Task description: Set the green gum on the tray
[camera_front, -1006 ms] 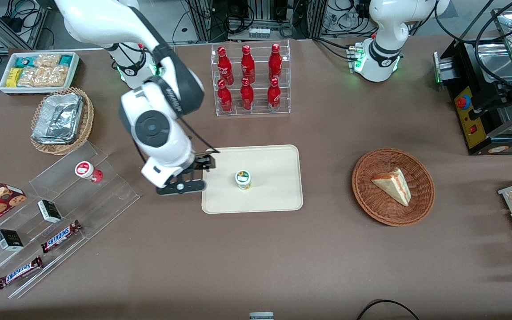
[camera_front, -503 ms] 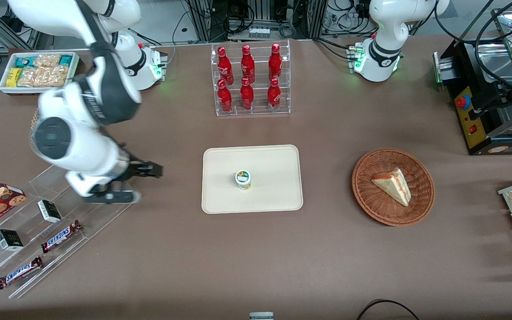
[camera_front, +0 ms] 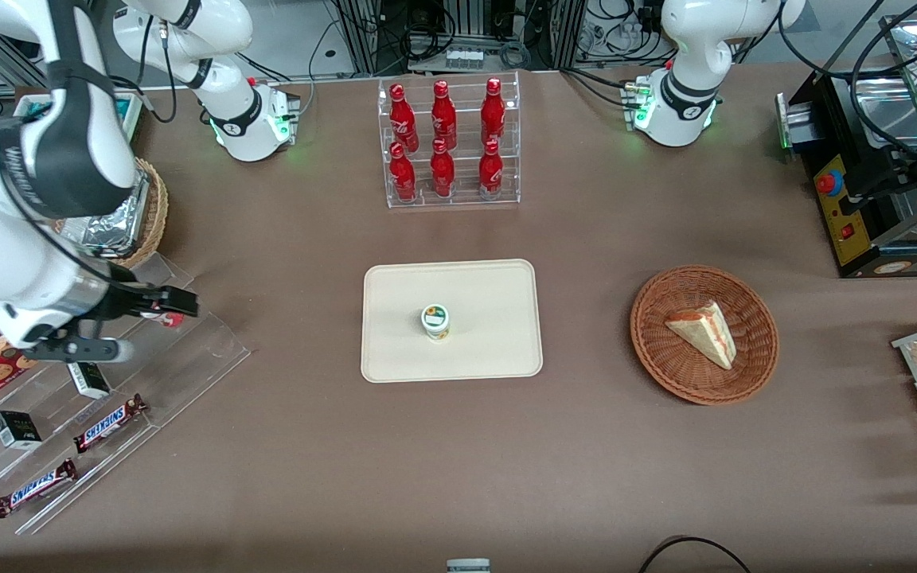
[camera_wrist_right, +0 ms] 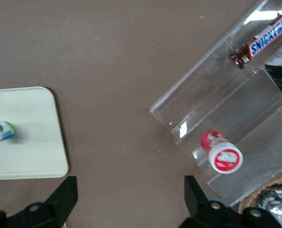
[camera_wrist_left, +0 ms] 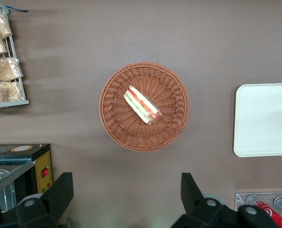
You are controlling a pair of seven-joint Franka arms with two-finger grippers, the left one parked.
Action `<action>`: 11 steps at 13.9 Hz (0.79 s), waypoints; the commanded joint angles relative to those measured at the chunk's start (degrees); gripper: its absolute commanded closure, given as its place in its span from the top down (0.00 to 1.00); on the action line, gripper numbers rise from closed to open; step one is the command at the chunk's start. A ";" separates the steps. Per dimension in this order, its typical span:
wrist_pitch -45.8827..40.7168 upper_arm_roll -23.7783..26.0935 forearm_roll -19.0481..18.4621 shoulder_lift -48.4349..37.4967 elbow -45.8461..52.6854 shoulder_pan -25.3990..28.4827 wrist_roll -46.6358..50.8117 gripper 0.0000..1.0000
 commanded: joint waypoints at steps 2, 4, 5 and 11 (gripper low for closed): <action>-5.94 0.61 0.37 -4.48 -1.56 -4.11 -4.01 1.00; -8.24 0.52 -0.59 -6.41 -1.56 -5.70 -6.20 1.00; -9.64 0.52 -2.52 -7.47 -1.56 -6.14 -7.08 1.00; -13.96 0.52 -5.79 -10.38 -1.12 -7.64 -7.18 1.00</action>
